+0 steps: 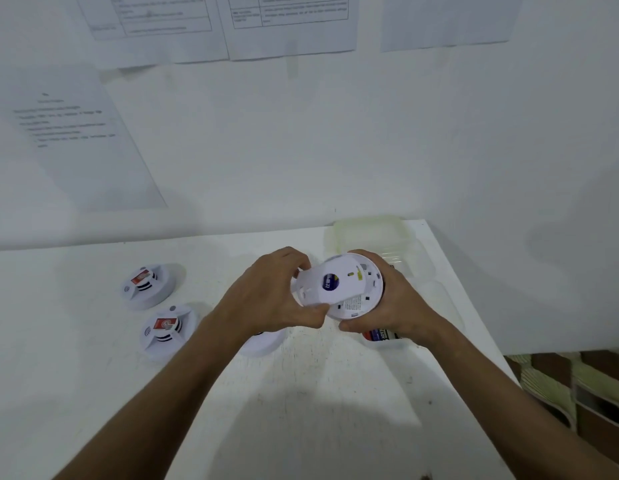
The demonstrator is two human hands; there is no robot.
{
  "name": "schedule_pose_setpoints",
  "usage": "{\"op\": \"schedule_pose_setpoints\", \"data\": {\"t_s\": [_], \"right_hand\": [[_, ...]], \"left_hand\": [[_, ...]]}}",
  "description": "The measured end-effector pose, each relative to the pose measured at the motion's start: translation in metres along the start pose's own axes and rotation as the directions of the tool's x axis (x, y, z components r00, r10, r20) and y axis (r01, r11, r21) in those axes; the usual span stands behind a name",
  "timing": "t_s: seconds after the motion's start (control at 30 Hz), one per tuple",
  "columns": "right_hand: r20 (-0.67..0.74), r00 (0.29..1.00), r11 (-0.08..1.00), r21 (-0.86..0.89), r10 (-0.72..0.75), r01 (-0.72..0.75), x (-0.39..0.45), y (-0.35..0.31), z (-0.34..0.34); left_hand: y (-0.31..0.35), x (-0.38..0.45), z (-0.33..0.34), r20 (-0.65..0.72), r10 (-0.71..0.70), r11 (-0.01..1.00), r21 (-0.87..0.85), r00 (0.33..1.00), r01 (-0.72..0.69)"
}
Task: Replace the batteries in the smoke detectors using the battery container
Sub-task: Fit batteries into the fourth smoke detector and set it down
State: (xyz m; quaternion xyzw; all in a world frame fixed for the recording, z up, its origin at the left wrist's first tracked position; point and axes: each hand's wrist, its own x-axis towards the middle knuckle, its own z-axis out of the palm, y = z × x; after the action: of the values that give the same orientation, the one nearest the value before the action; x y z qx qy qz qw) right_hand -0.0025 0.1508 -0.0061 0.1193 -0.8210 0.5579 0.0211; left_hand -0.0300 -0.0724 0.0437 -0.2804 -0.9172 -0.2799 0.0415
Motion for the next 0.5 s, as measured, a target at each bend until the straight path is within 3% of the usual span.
{"op": "schedule_pose_setpoints", "data": {"t_s": [0.17,0.37,0.5], "right_hand": [[-0.02,0.999,0.999,0.034,0.041,-0.041,-0.017,0.011,-0.015],[-0.033,0.996,0.993,0.076,0.088,-0.085,-0.043,0.018,-0.033],[0.01,0.994,0.99,0.094,0.107,-0.107,-0.055,0.017,-0.035]], "left_hand": [[-0.01,-0.029,0.01,-0.08,-0.118,0.992,-0.05,0.99,0.115],[-0.022,-0.074,0.046,0.095,-0.253,0.967,0.023,0.963,0.252],[-0.027,-0.083,0.073,0.197,-0.264,0.961,0.14,0.944,0.239]]}}
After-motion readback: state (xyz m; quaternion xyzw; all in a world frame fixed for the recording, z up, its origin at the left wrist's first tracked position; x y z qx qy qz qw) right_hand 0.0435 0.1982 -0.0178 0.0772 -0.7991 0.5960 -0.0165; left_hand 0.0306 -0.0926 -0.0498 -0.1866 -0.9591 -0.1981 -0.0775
